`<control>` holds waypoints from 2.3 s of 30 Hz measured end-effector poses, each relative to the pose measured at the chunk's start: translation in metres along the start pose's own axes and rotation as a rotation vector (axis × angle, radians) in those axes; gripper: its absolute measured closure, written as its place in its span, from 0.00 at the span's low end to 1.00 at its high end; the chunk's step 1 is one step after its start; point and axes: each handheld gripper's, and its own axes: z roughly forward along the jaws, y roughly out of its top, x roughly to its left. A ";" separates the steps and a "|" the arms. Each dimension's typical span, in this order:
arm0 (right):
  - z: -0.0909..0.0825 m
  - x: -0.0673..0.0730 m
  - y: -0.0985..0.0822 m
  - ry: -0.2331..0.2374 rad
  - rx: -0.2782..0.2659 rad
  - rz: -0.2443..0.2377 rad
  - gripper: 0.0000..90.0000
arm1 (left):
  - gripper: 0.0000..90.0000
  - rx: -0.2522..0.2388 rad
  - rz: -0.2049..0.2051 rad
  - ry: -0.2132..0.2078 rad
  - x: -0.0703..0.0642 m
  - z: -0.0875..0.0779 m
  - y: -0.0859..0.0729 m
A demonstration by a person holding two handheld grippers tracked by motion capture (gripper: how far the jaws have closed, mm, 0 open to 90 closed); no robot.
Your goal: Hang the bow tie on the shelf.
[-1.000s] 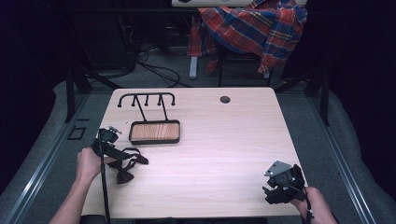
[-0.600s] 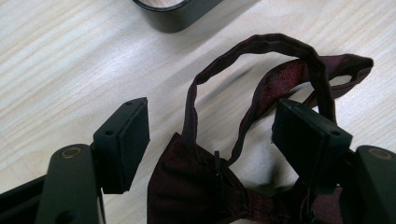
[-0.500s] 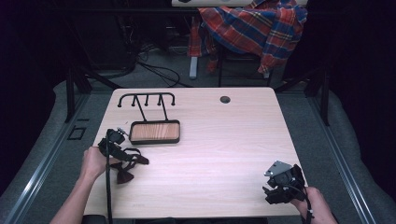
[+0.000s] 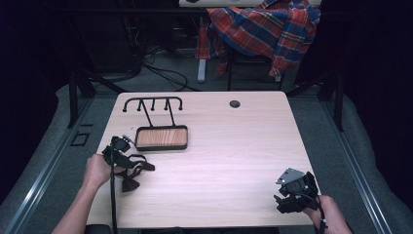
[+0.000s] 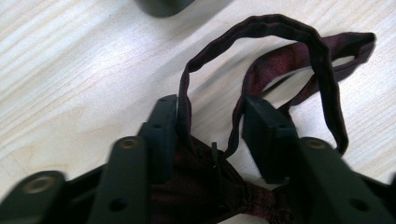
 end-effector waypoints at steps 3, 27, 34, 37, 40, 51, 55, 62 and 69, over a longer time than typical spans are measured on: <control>0.000 0.000 0.000 -0.001 0.001 -0.001 0.16 | 0.74 0.007 0.009 0.006 0.000 0.000 -0.002; 0.000 0.000 0.000 0.002 -0.001 -0.002 0.17 | 0.95 -0.086 -0.005 0.083 0.001 -0.020 -0.015; 0.000 0.000 0.000 0.000 0.001 -0.002 0.16 | 0.95 -0.134 -0.026 0.094 0.002 -0.032 -0.021; 0.000 0.000 0.000 -0.001 0.006 -0.002 0.16 | 0.95 -0.147 -0.032 0.098 0.002 -0.036 -0.022; 0.000 0.000 0.000 -0.001 0.005 -0.001 0.16 | 0.95 -0.155 -0.035 0.104 0.002 -0.038 -0.023; 0.001 0.000 0.000 0.006 0.002 0.004 0.16 | 0.95 -0.203 -0.059 0.118 0.001 -0.052 -0.025; 0.001 0.000 0.000 0.006 0.002 0.004 0.17 | 0.95 -0.210 -0.061 0.125 0.002 -0.054 -0.025; 0.001 0.000 0.000 0.004 0.013 -0.003 0.16 | 0.95 -0.232 -0.066 0.134 0.003 -0.060 -0.026; 0.001 0.000 0.000 0.005 0.010 -0.001 0.17 | 0.95 -0.244 -0.066 0.144 0.004 -0.066 -0.025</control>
